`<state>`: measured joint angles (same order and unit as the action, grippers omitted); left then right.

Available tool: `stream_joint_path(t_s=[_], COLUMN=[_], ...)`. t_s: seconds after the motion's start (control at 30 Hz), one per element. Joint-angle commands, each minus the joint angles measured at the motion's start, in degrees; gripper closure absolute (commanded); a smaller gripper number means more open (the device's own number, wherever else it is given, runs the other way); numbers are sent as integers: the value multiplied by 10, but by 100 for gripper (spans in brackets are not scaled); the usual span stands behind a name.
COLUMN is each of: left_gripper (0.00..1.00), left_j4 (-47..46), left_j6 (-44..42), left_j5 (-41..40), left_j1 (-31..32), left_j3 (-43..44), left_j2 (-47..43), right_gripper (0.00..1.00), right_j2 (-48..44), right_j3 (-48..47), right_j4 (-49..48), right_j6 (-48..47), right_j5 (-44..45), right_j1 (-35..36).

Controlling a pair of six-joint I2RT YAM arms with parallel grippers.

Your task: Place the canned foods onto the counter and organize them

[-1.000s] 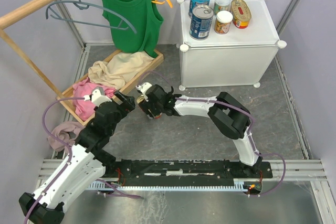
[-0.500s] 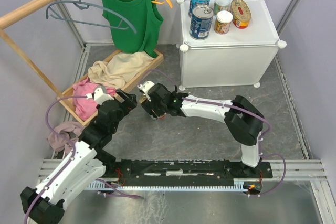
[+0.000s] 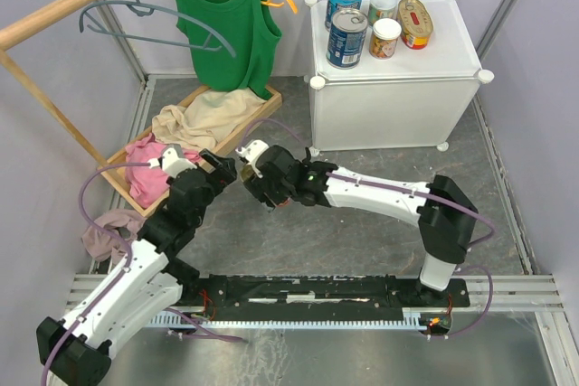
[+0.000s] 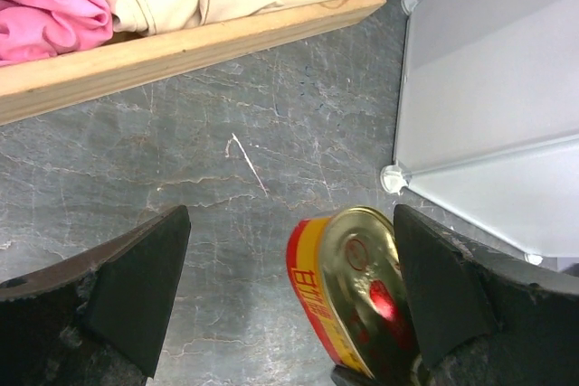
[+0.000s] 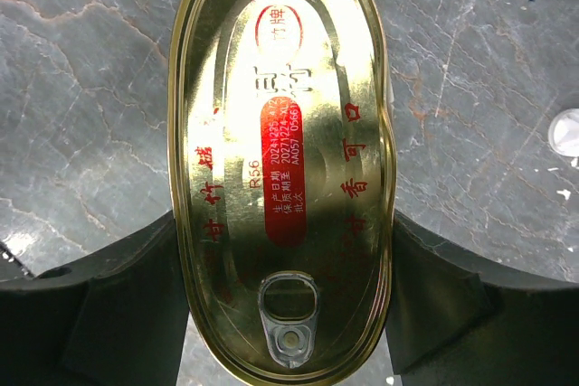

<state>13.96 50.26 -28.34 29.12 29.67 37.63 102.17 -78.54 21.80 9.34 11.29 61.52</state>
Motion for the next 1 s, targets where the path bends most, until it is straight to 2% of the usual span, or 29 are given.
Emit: stream_joint_path(t_s=[0.0,0.33,0.53,0.97], left_gripper=[1,1,1,1], left_j4=[-23,-20,-13,-27], left_j6=[-18,-18,-20,-20], left_j5=[-13,-15,-20,-1], left_j1=[1,1,1,1], left_j3=[37,32,33,42], left_j2=[-1,-9,-16,7], right_gripper=[99,99,99,99], right_j2=[-78,-152,-198,-271], right_j3=[-27,-31,-71,-193], right_j4=[-8,47,107,223], right_j6=[12,8,-4,-41], right_j5=[23,57,89,243], right_j1=[5,14,14,-4])
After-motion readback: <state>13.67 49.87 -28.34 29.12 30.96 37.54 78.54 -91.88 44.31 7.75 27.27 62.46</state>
